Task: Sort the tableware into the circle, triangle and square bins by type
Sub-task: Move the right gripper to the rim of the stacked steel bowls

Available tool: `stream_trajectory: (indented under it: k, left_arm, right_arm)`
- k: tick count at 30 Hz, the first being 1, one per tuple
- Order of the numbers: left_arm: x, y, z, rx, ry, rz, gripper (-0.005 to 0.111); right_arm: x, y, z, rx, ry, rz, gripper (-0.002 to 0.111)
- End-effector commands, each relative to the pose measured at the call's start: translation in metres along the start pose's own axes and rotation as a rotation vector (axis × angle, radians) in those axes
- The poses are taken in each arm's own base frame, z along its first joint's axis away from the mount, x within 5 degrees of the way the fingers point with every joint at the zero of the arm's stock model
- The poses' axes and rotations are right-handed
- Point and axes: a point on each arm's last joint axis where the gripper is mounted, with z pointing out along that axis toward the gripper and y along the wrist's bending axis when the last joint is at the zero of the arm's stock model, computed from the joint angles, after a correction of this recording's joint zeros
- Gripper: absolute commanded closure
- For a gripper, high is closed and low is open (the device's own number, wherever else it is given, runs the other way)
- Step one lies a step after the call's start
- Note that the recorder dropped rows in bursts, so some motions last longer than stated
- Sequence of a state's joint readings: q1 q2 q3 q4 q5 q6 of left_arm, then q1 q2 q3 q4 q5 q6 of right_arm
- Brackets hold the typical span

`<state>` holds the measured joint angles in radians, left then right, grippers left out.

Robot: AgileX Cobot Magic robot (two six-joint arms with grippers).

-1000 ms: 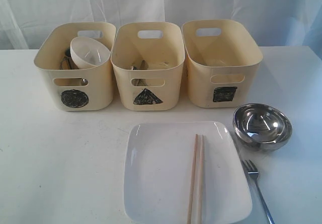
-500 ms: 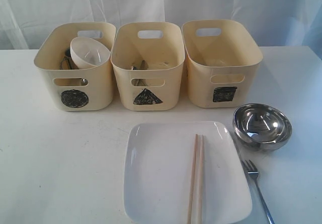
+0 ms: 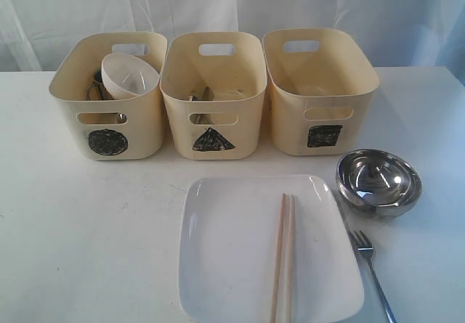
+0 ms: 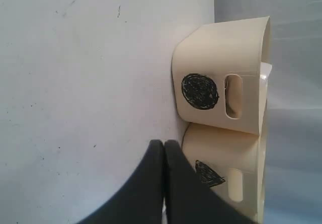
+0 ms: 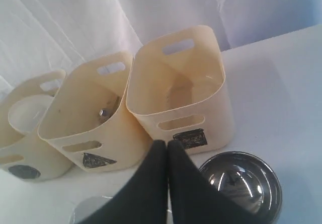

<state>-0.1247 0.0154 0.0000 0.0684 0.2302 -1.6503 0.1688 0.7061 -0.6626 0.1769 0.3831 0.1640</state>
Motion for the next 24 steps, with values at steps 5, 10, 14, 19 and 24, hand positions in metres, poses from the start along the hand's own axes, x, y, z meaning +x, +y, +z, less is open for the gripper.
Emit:
stream_trajectory:
  k: [5, 10, 14, 19, 24]
  left_arm:
    - [0.0, -0.001, -0.001, 0.024, -0.004, 0.033, 0.107]
    - [0.0, -0.001, -0.001, 0.024, -0.004, 0.033, 0.107]
    - [0.0, -0.001, -0.001, 0.024, -0.004, 0.033, 0.107]
    - [0.0, -0.001, -0.001, 0.024, -0.004, 0.033, 0.107]
    - [0.0, -0.001, -0.001, 0.024, -0.004, 0.033, 0.107]
  right_arm:
    - [-0.028, 0.015, 0.067, -0.028, 0.358, -0.206, 0.108]
    - [-0.032, 0.014, 0.1, -0.032, 0.462, -0.288, 0.101]
    - [-0.03, 0.011, 0.113, -0.018, 0.573, -0.311, 0.075]
    - [-0.019, -0.004, 0.132, 0.105, 0.681, -0.331, 0.047]
    - [-0.004, -0.022, 0.154, 0.257, 0.76, -0.294, 0.047]
